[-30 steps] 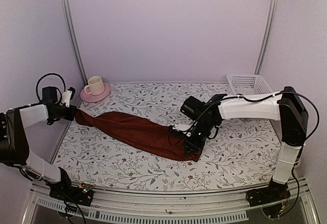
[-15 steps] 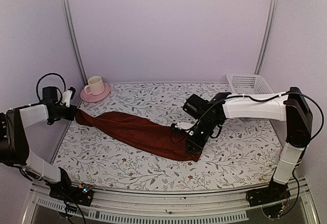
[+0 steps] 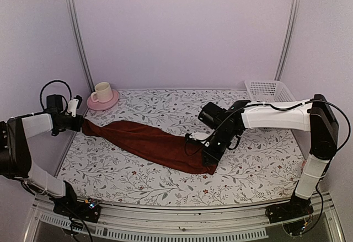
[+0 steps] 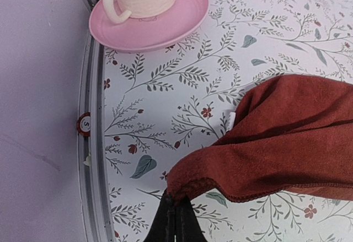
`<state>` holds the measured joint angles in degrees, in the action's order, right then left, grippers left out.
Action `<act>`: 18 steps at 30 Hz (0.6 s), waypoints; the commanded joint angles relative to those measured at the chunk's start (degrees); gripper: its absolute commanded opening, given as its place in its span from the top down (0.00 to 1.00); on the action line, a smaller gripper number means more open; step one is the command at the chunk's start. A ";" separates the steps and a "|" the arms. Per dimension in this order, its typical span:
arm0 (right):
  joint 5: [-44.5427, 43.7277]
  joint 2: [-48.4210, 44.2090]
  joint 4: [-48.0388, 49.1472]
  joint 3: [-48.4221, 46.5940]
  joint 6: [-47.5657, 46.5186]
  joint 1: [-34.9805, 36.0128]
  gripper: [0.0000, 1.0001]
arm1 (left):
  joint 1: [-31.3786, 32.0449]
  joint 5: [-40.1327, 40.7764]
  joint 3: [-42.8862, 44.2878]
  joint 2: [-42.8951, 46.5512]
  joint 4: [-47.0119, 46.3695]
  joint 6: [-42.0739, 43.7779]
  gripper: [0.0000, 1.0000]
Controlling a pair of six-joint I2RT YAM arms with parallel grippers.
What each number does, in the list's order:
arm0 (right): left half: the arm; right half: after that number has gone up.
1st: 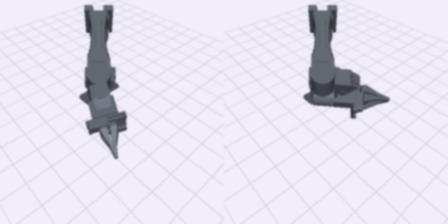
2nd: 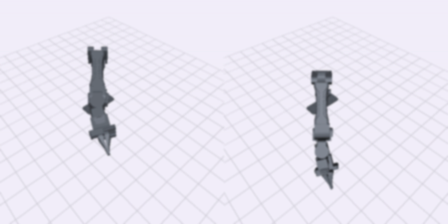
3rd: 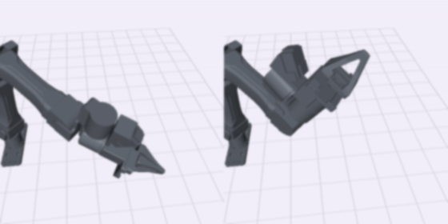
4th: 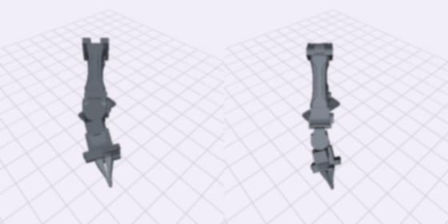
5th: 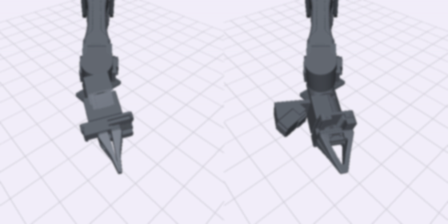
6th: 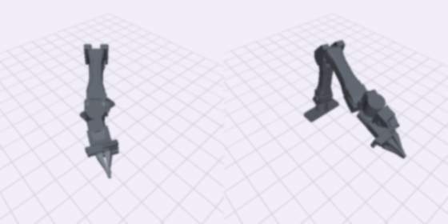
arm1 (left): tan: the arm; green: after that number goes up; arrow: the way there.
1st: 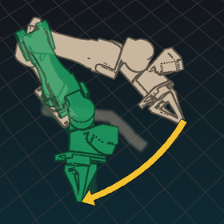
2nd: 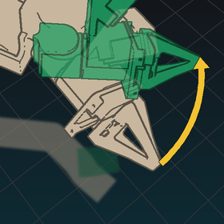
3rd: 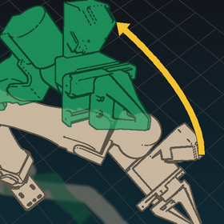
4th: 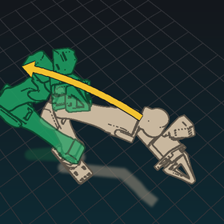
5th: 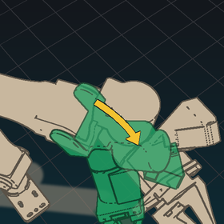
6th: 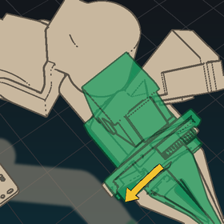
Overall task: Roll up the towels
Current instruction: Flatten out the towel at the center of the board.
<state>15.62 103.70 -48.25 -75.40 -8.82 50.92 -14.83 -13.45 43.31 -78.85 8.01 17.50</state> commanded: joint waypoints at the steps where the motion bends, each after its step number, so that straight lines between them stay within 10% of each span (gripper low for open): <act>1: 0.48 0.87 1.39 0.13 0.38 -0.38 0.95 | 0.77 -0.25 -0.51 -0.63 -1.19 -0.08 1.00; 7: -5.12 -0.94 2.67 -0.36 -0.15 -0.35 0.98 | 0.86 -3.52 1.63 -0.07 1.18 0.88 1.00; 18: -41.82 -17.99 9.86 -3.70 2.45 -2.15 0.98 | 0.86 -11.68 18.89 5.83 11.44 3.29 1.00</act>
<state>-11.22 93.71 -43.62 -76.18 -7.42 49.32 -14.61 -20.86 57.12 -76.82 16.19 19.68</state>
